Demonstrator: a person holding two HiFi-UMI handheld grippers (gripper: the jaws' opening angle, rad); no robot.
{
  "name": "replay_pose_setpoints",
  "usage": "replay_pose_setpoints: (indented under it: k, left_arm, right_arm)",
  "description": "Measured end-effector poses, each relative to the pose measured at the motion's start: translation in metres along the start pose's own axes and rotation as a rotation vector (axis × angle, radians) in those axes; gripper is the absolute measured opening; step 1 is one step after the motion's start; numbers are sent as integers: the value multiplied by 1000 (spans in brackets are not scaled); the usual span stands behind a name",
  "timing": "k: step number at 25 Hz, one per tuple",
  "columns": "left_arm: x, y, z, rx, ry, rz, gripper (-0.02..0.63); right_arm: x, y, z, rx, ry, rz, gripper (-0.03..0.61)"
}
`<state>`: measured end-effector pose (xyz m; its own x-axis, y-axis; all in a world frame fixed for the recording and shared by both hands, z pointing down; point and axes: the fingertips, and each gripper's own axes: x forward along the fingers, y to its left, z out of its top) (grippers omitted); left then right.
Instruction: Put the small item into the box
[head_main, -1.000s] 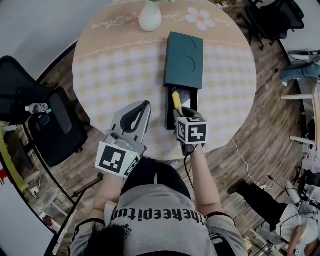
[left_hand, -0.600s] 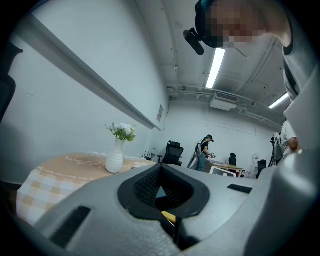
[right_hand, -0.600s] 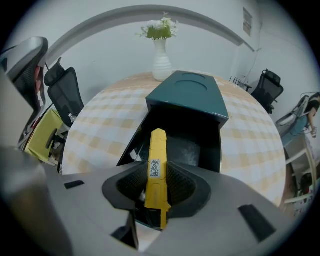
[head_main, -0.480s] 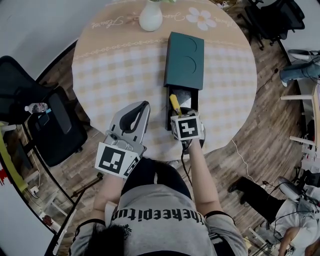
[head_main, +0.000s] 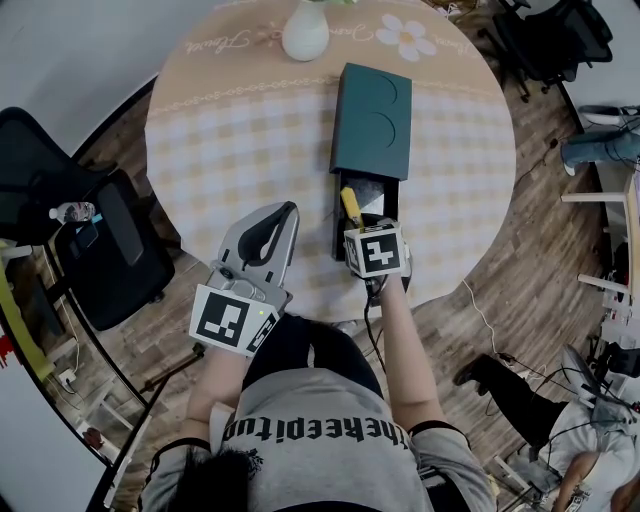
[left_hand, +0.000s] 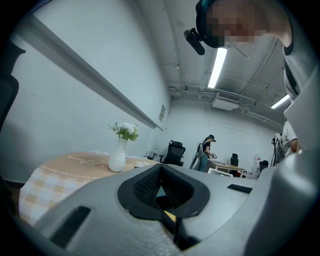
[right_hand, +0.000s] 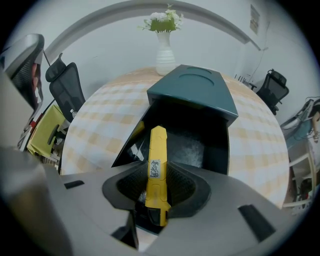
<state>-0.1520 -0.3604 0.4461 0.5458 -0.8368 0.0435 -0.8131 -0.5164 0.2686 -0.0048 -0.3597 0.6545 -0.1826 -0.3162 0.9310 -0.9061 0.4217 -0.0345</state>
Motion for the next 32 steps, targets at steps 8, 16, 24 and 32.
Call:
replay_pose_setpoints:
  k: [8, 16, 24, 32]
  left_arm:
    - [-8, 2, 0, 7, 0, 2, 17]
    - [-11, -6, 3, 20, -6, -11, 17]
    - [-13, -28, 7, 41, -12, -27, 17]
    - [-23, -58, 15, 77, -29, -19, 17]
  right_arm:
    - [-2, 7, 6, 0, -74, -12, 149]
    - [-24, 2, 15, 73, -202, -18, 26]
    - [-57, 5, 20, 112, -369, 74, 5]
    - [-104, 14, 23, 88, -575, 168, 5]
